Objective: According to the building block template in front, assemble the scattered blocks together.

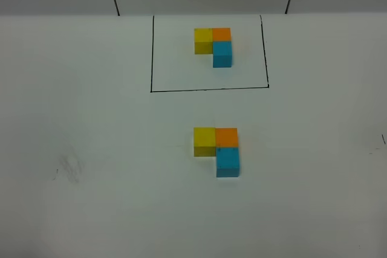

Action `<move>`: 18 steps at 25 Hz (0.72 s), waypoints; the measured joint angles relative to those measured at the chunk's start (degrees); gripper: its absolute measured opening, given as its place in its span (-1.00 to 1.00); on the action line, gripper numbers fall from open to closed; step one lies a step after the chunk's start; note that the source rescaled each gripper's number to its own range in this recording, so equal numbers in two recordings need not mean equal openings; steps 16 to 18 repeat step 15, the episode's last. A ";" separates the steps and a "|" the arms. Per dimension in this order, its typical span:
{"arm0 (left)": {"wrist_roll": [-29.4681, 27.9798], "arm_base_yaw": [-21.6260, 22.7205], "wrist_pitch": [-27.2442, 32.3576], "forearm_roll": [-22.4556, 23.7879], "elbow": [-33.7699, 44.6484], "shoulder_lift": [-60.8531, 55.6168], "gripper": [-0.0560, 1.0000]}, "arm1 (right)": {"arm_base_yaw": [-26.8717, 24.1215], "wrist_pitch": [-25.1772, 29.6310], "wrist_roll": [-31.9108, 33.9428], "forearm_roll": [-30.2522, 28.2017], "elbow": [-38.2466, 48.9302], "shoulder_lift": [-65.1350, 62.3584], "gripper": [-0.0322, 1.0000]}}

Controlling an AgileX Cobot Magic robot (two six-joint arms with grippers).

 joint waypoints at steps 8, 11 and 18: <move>0.00 0.00 0.00 0.00 0.00 0.00 0.18 | 1.27 -0.21 0.37 0.00 0.00 -0.04 0.16; 0.00 0.00 0.00 0.00 0.00 0.00 0.18 | 2.26 -0.23 0.37 0.00 0.00 -0.04 0.04; 0.00 0.00 0.00 0.00 0.00 0.00 0.18 | 2.26 -0.28 0.37 0.00 0.00 -0.04 -0.10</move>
